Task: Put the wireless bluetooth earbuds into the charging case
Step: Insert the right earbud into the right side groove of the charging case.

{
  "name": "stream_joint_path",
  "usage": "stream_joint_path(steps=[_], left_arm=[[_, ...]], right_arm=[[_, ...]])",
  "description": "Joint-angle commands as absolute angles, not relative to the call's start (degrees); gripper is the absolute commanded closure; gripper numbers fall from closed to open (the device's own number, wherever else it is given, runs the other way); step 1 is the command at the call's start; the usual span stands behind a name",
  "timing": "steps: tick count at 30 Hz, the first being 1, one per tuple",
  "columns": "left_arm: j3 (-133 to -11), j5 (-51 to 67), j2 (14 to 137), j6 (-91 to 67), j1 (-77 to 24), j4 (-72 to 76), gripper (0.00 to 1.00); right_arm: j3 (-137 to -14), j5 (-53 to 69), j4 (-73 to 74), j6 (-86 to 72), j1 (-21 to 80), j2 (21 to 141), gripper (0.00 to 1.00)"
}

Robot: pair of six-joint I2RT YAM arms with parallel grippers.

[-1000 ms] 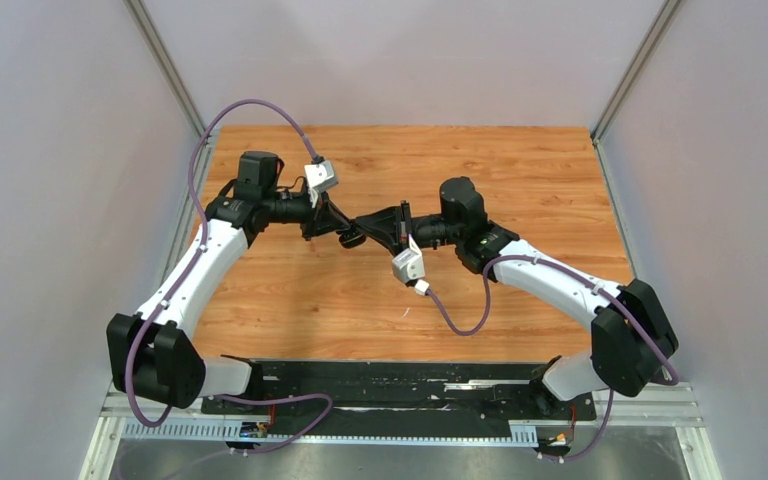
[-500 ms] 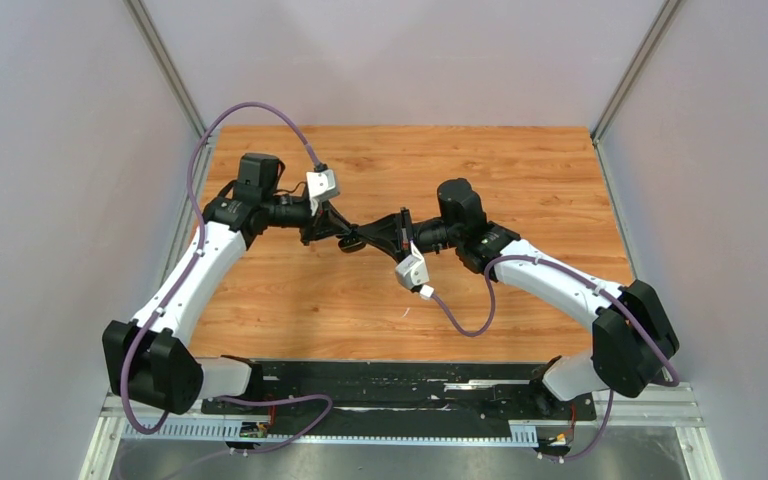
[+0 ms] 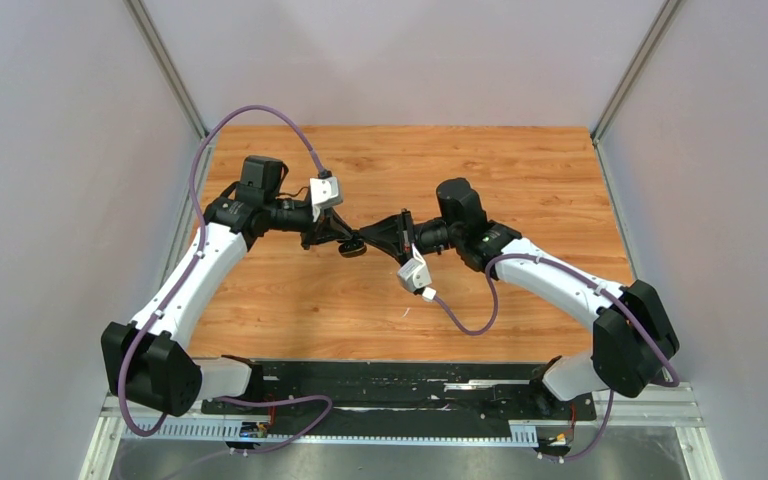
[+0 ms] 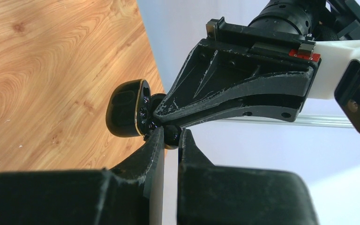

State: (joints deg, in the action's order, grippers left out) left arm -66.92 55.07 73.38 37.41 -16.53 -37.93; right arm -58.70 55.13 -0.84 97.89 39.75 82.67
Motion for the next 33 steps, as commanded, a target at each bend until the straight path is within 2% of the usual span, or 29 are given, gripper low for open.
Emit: stream_joint_path(steps=[1, 33], left_arm=[[-69.4, 56.3, 71.6, 39.0, -17.0, -37.9, 1.00], [-71.5, 54.1, 73.2, 39.2, -18.6, -37.9, 1.00]], right_arm=[[-61.4, 57.4, 1.4, 99.2, 40.1, 82.0, 1.00], [-62.6, 59.1, 5.8, 101.6, 40.1, 82.3, 1.00]])
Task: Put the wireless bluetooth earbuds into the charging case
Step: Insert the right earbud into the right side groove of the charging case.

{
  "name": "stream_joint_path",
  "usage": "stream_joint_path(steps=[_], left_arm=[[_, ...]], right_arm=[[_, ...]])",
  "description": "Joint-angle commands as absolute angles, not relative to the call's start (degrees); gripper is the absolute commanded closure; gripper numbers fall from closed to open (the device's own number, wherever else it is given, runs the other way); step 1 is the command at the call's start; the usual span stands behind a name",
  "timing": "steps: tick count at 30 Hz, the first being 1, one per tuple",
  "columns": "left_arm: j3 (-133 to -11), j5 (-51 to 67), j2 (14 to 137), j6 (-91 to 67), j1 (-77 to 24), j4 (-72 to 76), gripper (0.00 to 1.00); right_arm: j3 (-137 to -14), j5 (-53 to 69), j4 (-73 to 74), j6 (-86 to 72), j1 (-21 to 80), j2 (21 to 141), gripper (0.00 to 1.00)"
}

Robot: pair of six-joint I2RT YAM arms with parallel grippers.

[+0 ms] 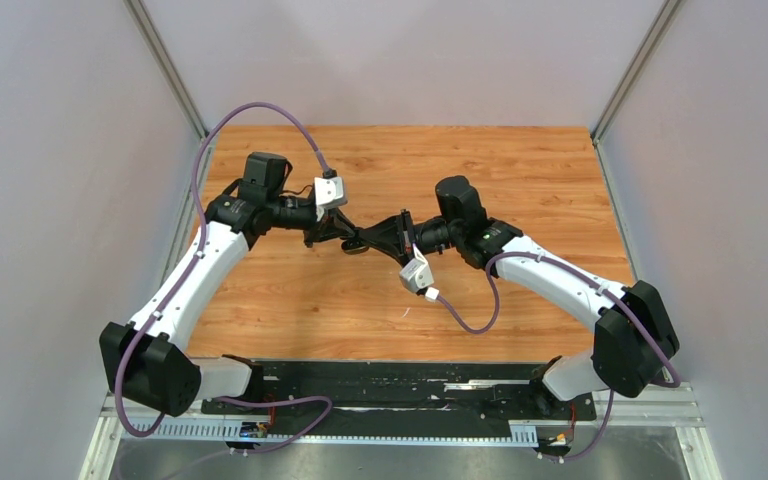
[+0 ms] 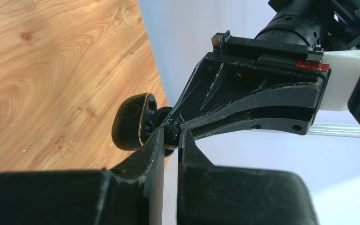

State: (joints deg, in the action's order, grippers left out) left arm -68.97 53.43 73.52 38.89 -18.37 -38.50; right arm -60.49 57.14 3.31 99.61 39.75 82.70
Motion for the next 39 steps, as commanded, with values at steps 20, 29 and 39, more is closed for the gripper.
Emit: stream_joint_path(steps=[20, 29, 39], left_arm=[[-76.1, 54.7, 76.6, 43.9, -20.7, -48.0, 1.00], [-76.7, 54.0, 77.1, 45.2, -21.7, -50.0, 1.00], [-75.1, 53.0, 75.9, 44.7, -21.7, -47.2, 1.00]], right_arm=[[-67.3, 53.4, 21.9, 123.1, 40.1, 85.2, 1.00], [-69.8, 50.9, 27.6, 125.7, 40.1, 86.3, 1.00], [-71.0, 51.0, 27.8, 121.7, 40.1, 87.2, 0.73]])
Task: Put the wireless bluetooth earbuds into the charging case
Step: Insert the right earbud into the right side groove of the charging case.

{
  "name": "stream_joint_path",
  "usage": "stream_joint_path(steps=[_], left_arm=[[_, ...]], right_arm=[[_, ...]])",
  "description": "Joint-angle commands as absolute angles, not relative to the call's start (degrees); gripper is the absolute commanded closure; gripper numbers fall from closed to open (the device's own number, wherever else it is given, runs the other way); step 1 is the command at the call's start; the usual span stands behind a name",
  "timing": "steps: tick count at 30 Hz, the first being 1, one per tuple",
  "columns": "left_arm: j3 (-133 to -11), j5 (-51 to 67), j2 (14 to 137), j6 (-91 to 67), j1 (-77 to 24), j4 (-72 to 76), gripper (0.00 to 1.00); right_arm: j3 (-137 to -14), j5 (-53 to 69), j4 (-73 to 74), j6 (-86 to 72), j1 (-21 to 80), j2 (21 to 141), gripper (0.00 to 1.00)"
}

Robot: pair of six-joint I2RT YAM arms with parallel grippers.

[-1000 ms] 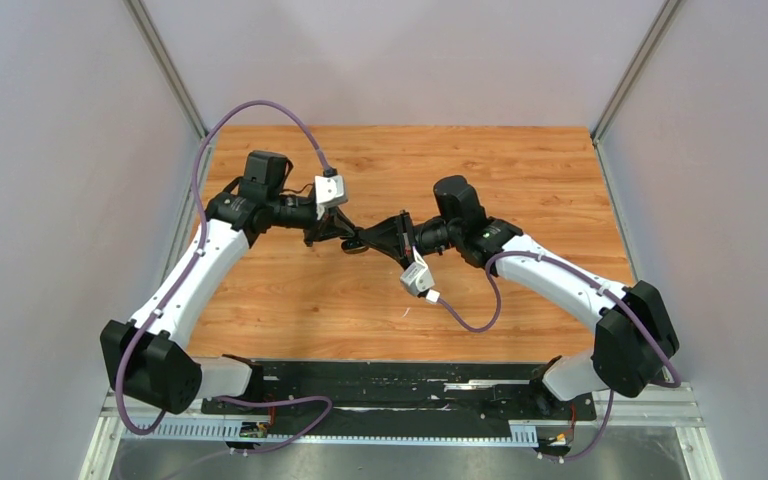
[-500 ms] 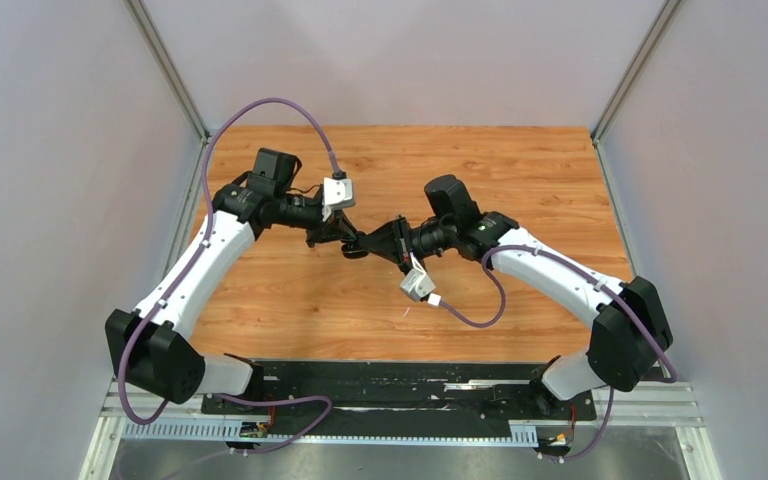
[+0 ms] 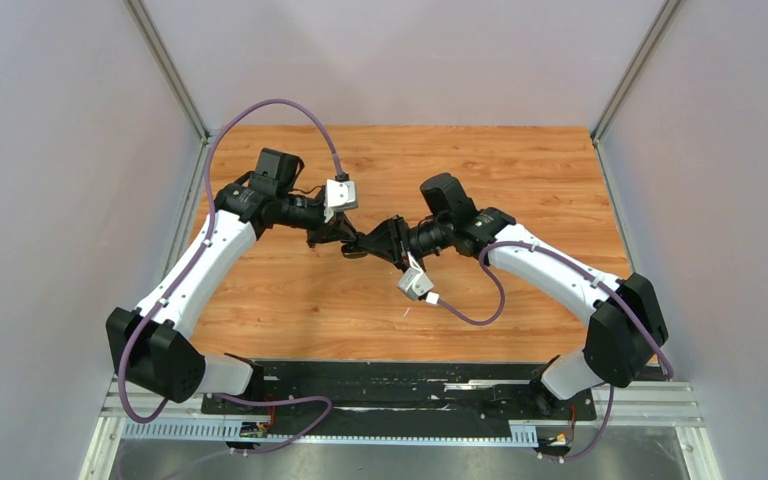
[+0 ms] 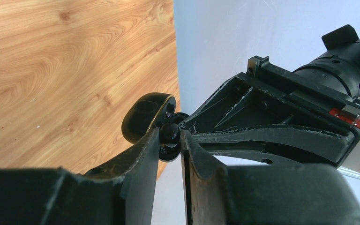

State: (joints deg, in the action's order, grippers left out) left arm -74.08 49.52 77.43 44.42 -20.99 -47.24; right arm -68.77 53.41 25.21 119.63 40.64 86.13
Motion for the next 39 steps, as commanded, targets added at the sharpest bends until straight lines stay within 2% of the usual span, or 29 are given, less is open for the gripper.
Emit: stream_joint_path(steps=[1, 6, 14, 18, 39], left_arm=[[-75.1, 53.0, 75.9, 44.7, -21.7, -47.2, 1.00], [-74.7, 52.6, 75.8, 44.9, -21.8, -46.6, 1.00], [-74.9, 52.7, 76.2, 43.7, -22.1, -45.5, 1.00], [-74.6, 52.4, 75.9, 42.3, -22.1, -44.1, 1.00], [-74.0, 52.3, 75.8, 39.4, -22.1, -41.1, 1.00]], right_arm=[[-71.3, 51.1, 27.8, 121.0, 40.1, 87.3, 0.71], [-73.4, 52.2, 28.3, 117.5, 40.1, 87.6, 0.65], [-76.0, 53.3, 30.3, 114.9, 40.2, 89.2, 0.64], [-78.3, 54.1, 33.5, 112.6, 40.4, 90.0, 0.58], [-88.6, 52.9, 45.9, 100.9, 41.0, 93.0, 0.51]])
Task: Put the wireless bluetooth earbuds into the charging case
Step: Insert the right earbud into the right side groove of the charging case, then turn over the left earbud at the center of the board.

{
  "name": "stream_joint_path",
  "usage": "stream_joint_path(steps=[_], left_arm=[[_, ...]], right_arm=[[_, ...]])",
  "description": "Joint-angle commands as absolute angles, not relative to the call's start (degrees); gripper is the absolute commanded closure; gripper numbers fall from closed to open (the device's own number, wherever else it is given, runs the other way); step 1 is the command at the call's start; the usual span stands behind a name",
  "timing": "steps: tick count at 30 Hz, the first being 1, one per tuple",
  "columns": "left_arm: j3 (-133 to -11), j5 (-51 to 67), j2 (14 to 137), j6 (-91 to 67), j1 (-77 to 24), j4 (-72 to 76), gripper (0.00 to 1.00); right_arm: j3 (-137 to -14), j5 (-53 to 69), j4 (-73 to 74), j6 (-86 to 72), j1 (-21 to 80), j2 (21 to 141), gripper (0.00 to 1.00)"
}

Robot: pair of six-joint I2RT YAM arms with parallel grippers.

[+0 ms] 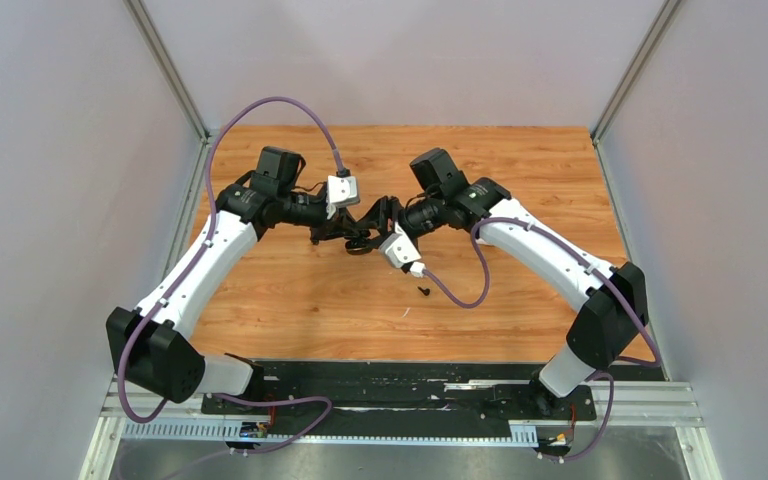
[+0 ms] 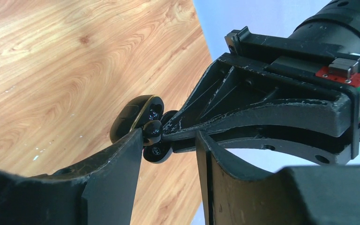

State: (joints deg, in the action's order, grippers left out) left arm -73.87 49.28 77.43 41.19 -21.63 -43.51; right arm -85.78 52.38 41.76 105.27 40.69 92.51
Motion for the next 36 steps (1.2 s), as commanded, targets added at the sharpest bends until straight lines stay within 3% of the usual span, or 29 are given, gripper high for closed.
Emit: stream_joint_path(steps=[1, 23, 32, 36], left_arm=[[-73.9, 52.2, 75.7, 39.3, -22.1, -41.1, 1.00], [-70.8, 44.8, 74.4, 37.9, -22.1, -38.1, 1.00], [-67.1, 39.5, 72.2, 33.7, -22.1, -36.1, 1.00], [-66.0, 38.9, 71.0, 29.6, -22.1, -35.2, 1.00]], right_arm=[[-88.7, 53.1, 46.0, 100.0, 41.0, 92.9, 0.51], [-95.0, 53.9, 45.2, 65.4, 38.8, 92.1, 0.43], [-76.7, 45.1, 35.4, 49.5, 35.8, 81.1, 0.46], [-64.9, 41.0, 34.2, 54.1, 35.0, 77.4, 0.52]])
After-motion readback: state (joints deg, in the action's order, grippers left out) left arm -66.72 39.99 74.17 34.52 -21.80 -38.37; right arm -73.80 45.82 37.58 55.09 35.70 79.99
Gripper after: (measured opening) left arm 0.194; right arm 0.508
